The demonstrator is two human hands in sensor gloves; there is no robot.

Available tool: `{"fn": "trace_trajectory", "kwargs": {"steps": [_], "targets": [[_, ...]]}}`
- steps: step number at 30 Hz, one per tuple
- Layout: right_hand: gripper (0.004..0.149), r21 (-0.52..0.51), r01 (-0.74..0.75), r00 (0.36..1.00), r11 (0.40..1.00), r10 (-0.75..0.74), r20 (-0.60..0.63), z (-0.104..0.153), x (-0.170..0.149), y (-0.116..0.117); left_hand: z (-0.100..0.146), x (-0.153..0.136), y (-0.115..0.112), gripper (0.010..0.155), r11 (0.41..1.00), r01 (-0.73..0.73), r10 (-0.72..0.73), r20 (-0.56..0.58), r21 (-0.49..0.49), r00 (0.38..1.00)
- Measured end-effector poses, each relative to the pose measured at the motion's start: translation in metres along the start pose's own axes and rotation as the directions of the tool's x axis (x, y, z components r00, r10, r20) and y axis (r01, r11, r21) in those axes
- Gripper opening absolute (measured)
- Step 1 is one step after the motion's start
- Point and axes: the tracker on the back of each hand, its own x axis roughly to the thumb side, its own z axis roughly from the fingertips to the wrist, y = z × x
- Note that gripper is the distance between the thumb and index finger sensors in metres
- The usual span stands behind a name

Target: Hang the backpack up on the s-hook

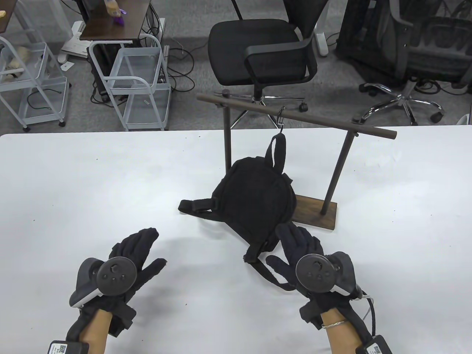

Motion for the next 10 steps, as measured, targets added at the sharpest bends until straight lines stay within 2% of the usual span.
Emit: {"fn": "trace_trajectory", "kwargs": {"steps": [10], "targets": [[0.078, -0.014, -0.012, 0.999, 1.000, 0.011, -0.035, -0.0002, -0.0074, 0.0025, -0.0029, 0.0053, -0.0068, 0.073, 0.998, 0.014, -0.013, 0.020, -0.062, 1.000]]}}
